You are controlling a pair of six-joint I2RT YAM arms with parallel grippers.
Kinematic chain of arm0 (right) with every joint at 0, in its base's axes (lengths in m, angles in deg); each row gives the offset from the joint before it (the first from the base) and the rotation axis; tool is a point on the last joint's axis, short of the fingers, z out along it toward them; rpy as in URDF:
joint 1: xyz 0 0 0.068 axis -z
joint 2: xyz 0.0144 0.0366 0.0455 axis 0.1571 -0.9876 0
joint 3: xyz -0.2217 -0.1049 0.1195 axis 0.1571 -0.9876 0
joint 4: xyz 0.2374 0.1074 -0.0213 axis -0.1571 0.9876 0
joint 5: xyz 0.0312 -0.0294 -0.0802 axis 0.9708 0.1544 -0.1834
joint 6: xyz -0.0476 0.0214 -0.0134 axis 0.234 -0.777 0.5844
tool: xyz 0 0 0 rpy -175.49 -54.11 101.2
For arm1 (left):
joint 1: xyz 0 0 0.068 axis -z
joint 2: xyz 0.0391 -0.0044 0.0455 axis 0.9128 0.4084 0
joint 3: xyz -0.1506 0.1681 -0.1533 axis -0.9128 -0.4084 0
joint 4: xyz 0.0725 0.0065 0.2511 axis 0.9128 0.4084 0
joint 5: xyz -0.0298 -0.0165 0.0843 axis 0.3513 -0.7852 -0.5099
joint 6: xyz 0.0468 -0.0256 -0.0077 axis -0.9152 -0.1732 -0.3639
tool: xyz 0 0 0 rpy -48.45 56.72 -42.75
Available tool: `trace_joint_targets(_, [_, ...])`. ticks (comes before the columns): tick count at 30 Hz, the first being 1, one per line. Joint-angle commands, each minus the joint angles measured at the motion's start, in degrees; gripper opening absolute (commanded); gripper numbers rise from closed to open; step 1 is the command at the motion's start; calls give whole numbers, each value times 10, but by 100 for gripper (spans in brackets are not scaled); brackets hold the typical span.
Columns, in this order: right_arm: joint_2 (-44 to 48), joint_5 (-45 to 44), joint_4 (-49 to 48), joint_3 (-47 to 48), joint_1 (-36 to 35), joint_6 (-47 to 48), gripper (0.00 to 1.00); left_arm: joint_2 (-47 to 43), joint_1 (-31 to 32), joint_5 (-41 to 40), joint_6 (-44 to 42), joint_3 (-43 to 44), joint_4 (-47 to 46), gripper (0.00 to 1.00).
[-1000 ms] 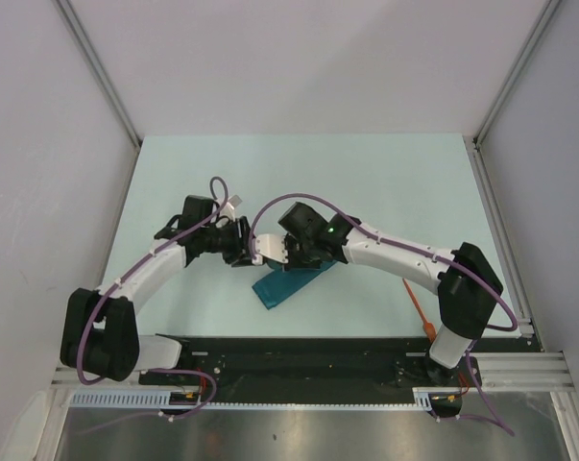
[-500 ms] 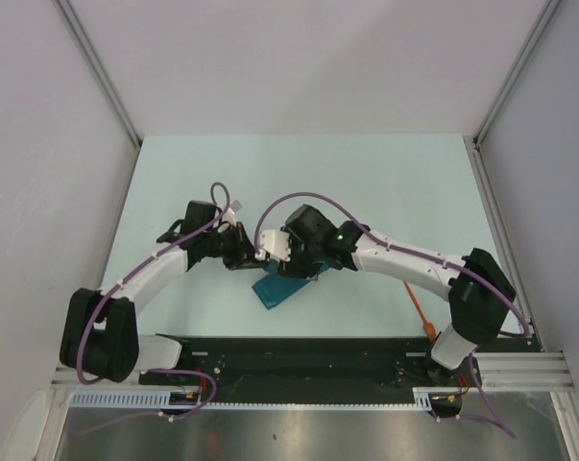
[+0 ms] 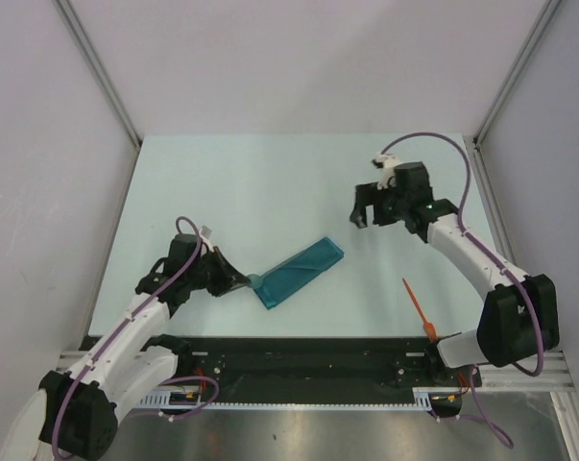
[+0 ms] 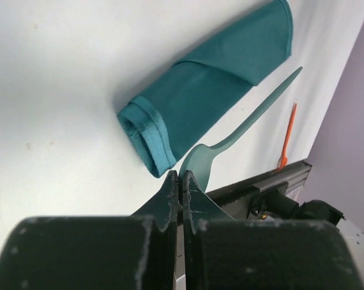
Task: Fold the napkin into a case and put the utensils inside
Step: Insert the spoon into the folded napkin.
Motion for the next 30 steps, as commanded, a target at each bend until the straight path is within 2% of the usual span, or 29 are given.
trace_joint_targets(1, [-19,75,-39,-30,74,-150,73,-22,8,-64,32,-7,64,0])
trace_joint_targets(2, [-27,74,-39,-28,79,-159,62,-24,8,-77,35,-8,73,0])
trace_joint_targets(3, [-49,78,-41,-25,83,-167,36,-28,8,-80,36,-9,77,0])
trace_joint_targets(4, [-63,80,-36,-21,85,-172,23,-29,8,-79,37,-15,72,0])
trace_joint_targets(5, [-78,81,-32,-9,87,-181,18,-29,8,-84,43,-17,74,0])
trace_joint_targets(10, [-140,105,-33,6,86,-193,14,-11,8,-95,40,-17,95,0])
trace_joint_targets(18, [-177,56,-51,3,79,-197,15,0,12,-74,36,-32,86,0])
trace_joint_targets(30, [-217,49,-55,14,69,-196,15,-11,14,-57,39,-46,79,0])
